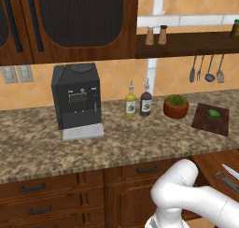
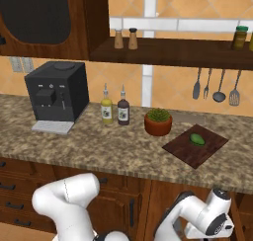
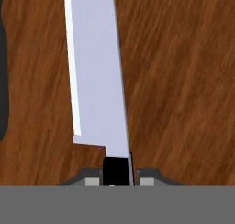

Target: Place the appropriate cutting tool for cutting the avocado skin on the cutting board.

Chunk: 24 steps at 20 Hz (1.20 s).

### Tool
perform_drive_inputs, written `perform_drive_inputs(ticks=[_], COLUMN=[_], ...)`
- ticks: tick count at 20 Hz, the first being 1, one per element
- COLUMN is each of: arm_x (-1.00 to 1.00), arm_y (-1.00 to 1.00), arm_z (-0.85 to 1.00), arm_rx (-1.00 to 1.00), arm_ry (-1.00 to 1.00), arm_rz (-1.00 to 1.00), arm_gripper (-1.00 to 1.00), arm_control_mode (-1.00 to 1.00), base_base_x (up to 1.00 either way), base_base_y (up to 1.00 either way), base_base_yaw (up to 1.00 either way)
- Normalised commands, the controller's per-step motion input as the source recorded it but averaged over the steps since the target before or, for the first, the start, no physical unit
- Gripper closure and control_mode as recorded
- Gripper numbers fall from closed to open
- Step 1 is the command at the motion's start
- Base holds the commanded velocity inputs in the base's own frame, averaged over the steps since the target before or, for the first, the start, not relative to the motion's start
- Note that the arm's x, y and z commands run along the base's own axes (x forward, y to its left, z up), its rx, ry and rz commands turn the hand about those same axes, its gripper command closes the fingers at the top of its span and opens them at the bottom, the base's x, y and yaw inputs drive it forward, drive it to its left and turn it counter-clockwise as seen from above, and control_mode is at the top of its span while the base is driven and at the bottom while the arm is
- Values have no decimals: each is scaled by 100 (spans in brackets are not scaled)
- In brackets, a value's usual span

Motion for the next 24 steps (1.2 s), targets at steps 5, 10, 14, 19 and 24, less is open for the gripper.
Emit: perform_drive_inputs(ticks=[5, 10, 14, 19, 24], arm_x=[-22, -36, -33, 0, 18], arm_y=[1, 0, 11, 6, 17], arm_z=[85, 100, 100, 100, 66], arm_rx=[0, 0, 0, 0, 0], arm_ry=[-3, -3, 0, 0, 0], arm_rz=[8, 13, 19, 16, 7], arm_gripper=[100, 100, 100, 100, 100], arm_control_mode=[-100, -100, -100, -100, -100], base_base_x=[0, 0, 0, 0, 0], base_base_y=[0, 0, 0, 0, 0], base_base_yaw=[0, 0, 0, 0, 0])
